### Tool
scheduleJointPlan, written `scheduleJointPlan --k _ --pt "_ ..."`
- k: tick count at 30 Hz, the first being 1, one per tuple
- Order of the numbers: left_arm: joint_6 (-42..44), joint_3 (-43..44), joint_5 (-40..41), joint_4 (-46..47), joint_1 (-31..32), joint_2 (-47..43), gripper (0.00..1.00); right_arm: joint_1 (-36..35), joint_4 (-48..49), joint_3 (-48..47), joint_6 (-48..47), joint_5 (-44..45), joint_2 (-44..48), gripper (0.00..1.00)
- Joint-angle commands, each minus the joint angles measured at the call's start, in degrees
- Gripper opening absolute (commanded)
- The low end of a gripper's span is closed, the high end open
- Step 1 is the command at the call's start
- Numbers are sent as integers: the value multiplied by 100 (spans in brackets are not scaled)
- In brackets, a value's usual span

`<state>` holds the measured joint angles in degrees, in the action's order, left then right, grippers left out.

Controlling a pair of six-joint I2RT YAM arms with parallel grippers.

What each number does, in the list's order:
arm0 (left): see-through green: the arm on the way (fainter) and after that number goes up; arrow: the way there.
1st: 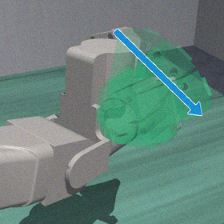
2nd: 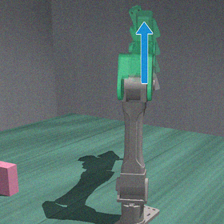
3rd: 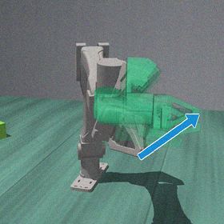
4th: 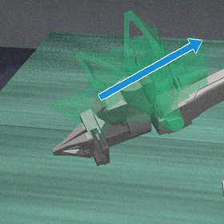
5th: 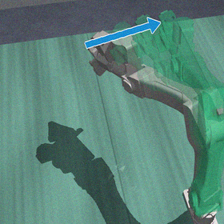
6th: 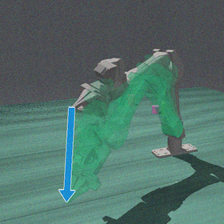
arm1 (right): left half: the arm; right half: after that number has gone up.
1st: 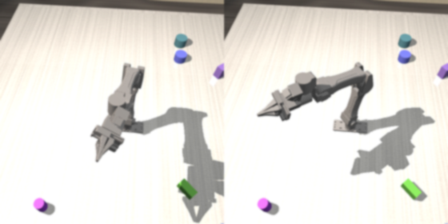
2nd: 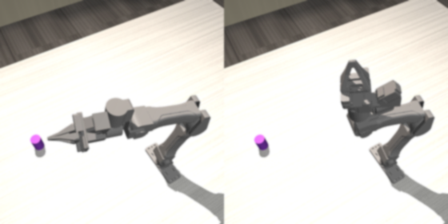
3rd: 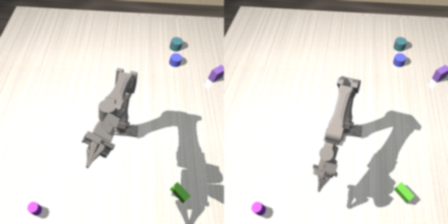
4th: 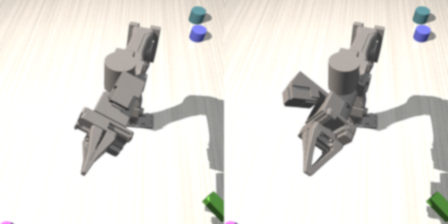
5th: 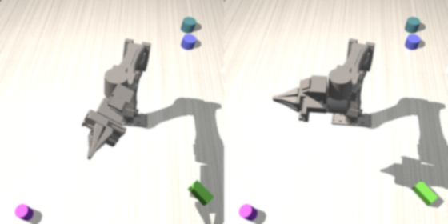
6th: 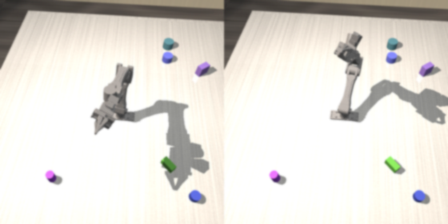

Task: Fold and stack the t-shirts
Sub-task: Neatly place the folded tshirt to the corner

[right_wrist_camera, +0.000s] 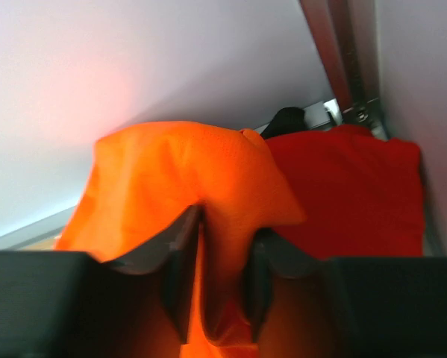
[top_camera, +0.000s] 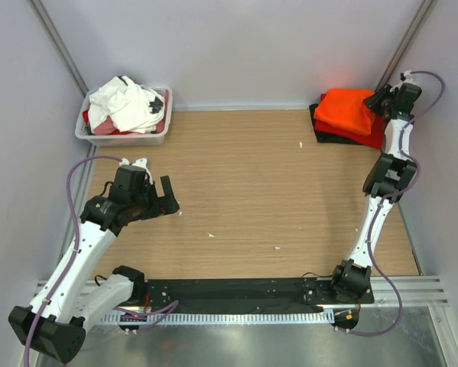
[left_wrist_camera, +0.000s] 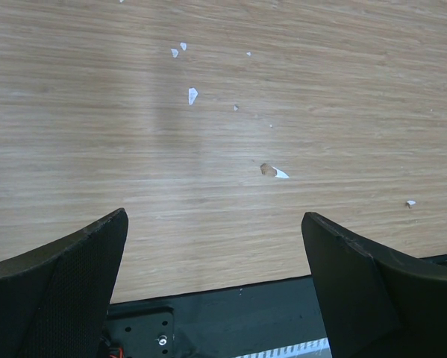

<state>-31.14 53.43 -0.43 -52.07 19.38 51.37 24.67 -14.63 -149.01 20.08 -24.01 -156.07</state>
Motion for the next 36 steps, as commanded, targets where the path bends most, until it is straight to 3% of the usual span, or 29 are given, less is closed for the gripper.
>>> scheduleJointPlan --k 1,6,7,10,18,24,28,31,32,36 --pt "-42 -8 174 171 -39 4 100 205 522 117 -38 739 -274 38" --pt "-42 1 183 154 -57 66 100 214 690 319 -206 1686 -354 60" --pt "-42 1 183 154 -65 66 100 223 733 442 -197 1854 -337 70" --pt "-42 -8 174 154 -92 57 100 293 786 731 -83 2372 -100 80" --pt "-42 -8 166 171 -109 -145 100 785 708 1978 926 3253 1444 88" --pt "-24 -17 104 198 -109 -347 100 917 779 2851 928 3658 2860 97" --pt "-15 -25 87 206 -109 -444 100 882 567 2886 972 3343 3327 98" --pt "-15 -17 130 215 -109 -523 100 803 514 2948 1191 2483 3443 96" --pt "-15 -17 139 207 -118 -541 100 742 523 3009 1313 1784 3425 92" --pt "-15 -17 148 215 -145 -585 100 461 1012 3386 1946 394 3241 76"
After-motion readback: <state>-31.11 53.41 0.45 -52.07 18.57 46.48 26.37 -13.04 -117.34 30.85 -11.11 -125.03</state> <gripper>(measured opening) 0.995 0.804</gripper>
